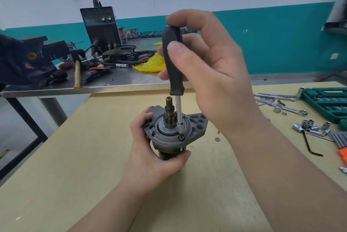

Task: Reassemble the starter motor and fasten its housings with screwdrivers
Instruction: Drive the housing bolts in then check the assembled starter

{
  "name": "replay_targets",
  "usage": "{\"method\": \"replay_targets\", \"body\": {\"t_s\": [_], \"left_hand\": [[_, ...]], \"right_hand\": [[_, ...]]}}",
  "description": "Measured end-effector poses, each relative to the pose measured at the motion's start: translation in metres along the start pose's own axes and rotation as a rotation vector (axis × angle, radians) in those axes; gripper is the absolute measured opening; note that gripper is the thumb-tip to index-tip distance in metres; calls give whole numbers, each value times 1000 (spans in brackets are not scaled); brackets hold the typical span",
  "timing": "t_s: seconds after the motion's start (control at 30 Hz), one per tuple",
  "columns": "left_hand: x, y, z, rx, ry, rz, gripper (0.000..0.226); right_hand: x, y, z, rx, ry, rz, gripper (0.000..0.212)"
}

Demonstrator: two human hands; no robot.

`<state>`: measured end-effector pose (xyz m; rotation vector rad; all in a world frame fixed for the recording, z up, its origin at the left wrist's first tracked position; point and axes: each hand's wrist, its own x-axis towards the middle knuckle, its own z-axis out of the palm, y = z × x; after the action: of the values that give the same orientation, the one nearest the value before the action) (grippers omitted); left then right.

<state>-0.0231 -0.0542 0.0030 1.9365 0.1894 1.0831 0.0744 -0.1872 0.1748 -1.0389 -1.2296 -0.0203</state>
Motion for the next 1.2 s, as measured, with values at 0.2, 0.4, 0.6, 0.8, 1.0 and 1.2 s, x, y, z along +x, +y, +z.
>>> {"method": "replay_targets", "body": {"t_s": [0.2,0.4,0.6,0.8,1.0,1.2], "left_hand": [[3,7,-1,-21,-47,1,102],[2,11,-6,-40,-94,4,103],[6,10,-16,-90,-172,-18,99],[5,8,-13,-69,-178,5,100],[5,7,-8,-91,-138,17,101],[5,5,-8,-92,-127,31,100]], "right_hand": [[0,0,-2,-62,-25,-15,31],[3,3,1,-85,-9,-36,32],[1,2,-2,-60,-33,3,34],[-1,2,-3,-5,-51,28,37],[-1,0,-1,-26,-67,11,40],[2,-1,1,-149,-25,-39,48]]}}
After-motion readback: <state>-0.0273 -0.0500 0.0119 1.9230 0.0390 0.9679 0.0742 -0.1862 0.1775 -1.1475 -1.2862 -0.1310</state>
